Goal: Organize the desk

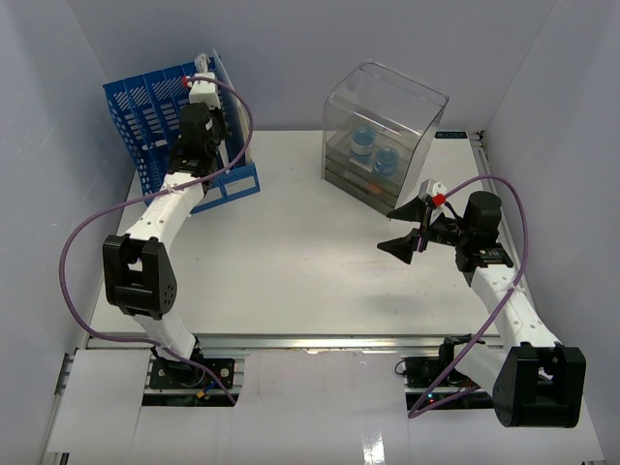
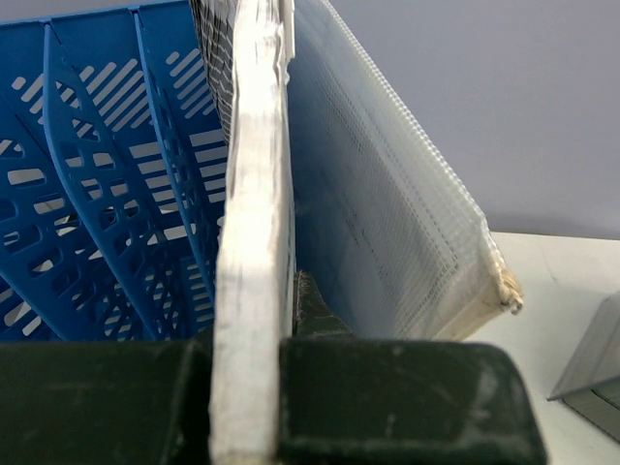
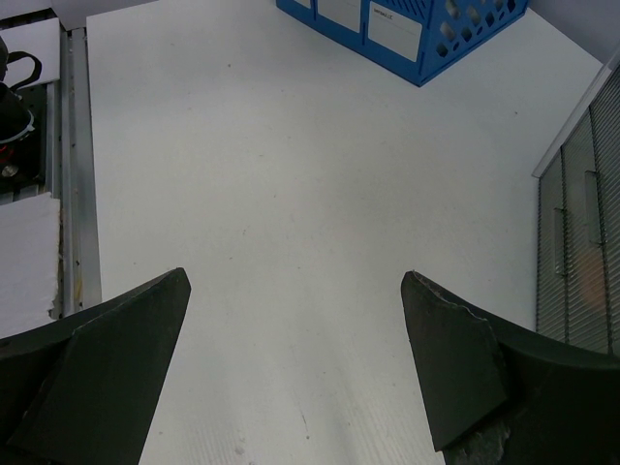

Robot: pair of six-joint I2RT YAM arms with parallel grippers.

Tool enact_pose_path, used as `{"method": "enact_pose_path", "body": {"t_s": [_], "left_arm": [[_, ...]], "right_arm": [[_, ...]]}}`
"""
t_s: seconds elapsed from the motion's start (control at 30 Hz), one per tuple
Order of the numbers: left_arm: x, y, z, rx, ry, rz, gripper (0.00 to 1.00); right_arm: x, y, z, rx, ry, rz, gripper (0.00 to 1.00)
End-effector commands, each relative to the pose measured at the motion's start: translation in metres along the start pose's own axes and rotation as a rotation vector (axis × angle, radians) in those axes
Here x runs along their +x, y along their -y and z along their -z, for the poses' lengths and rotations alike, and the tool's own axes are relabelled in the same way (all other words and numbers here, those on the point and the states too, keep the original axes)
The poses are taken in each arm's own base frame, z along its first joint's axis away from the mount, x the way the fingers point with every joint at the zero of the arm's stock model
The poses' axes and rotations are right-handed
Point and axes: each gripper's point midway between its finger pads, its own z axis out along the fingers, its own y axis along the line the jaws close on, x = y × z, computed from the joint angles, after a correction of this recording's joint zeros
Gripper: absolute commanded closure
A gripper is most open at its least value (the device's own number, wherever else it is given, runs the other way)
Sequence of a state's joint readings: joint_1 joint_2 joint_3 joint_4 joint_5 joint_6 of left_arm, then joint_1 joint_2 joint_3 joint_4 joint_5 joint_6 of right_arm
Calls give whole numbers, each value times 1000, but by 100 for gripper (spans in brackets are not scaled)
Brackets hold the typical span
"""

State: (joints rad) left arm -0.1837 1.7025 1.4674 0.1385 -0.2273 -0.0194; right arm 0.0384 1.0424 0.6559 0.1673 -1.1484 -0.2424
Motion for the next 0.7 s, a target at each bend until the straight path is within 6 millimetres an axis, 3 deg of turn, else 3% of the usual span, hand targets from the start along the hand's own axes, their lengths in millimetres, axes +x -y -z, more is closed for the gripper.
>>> {"method": "enact_pose_path", "body": {"t_s": [0.0,0.2,0.4,0.67], "left_arm": [[-60,-7,2,-45,149,22,100],[-77,-17,8,-92,190,-19,100],[-82,-20,0,-98,188,-4,100],[-75,-17,-16,-97,170,36,100]], "right_arm": [[-6,0,2,-6,16,27,4],[-6,-1,2,-12,18,29,4],[-6,0,2,-11,18,30,4],[-6,0,3,-8,18,28,4]]}}
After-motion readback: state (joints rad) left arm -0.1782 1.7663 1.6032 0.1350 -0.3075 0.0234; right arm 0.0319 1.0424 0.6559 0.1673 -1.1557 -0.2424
